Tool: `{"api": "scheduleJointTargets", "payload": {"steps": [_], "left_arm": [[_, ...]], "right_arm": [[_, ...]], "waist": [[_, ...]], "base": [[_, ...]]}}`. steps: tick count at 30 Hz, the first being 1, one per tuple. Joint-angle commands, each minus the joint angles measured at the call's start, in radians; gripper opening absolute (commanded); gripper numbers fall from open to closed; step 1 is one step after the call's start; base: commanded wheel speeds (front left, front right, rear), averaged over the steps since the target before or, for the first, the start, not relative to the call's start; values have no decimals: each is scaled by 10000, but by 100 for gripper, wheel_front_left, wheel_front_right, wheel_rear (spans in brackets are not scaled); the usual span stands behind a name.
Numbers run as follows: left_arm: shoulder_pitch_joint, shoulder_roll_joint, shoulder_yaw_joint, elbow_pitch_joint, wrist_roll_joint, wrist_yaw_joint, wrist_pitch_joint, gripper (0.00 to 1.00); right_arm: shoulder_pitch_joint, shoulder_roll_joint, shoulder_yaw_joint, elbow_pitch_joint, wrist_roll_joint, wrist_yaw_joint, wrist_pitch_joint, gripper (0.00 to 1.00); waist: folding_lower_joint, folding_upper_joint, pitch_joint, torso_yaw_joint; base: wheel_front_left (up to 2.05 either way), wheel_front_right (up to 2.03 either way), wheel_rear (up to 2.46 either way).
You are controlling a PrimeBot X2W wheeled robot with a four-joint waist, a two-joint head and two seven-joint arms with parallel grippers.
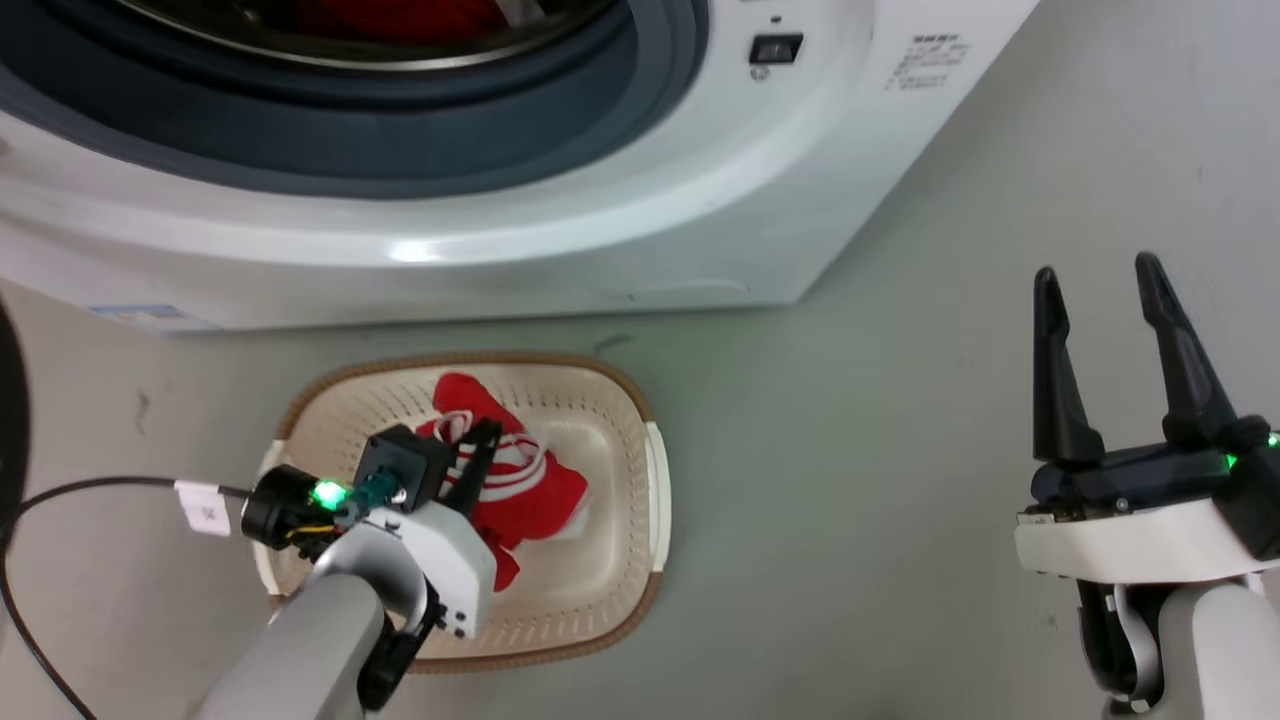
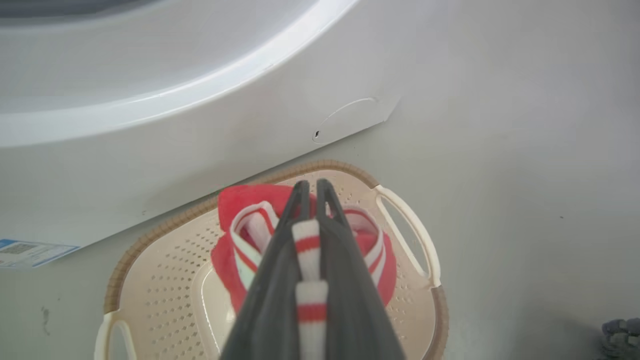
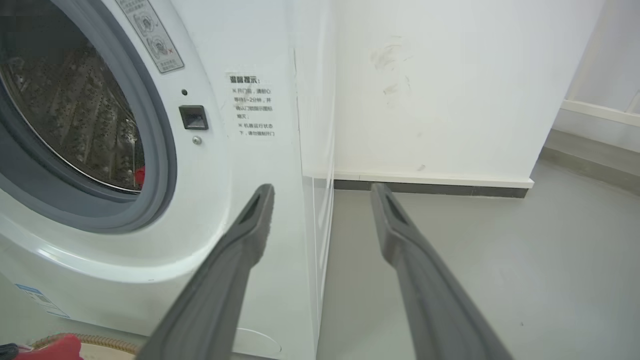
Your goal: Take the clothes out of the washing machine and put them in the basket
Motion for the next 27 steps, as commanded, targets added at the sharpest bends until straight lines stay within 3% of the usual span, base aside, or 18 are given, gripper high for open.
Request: {"api": "scheduleJointTargets", "payload": {"steps": [1,8,15,22,27], "left_arm": [[-336,-127,24,384,-24,-113,-105,0],[-2354,-791,-348,3901,149,-838,-5,0],[-4033,-1164,-874,6457,526,-1093,58,0],[-5136,-1437,-1227,8136,705,-1187,512,0],[-5519,-1421,-1477,8621,915,-1082,807,0]], "right_arm": [[-253,20,-3,-76,55,-7,-21,100],[-1049,19,-200,-282,321,-7,-21,100],[-1582,20,-386,-442,609,-7,-22,100],[-1888,20,-421,-545,750,-7,-21,100],[-2053,19,-394,-591,775,-7,-21,100]], "waist": [[-2,-1,887,-445],[-2,-1,2564,-792],[-2,-1,3861,-1112],[-2,-1,4742,-1280],[-2,-1,5006,-1388]], "base": [[0,0,0],[0,0,0],[0,0,0],[0,0,0],[0,0,0]]}}
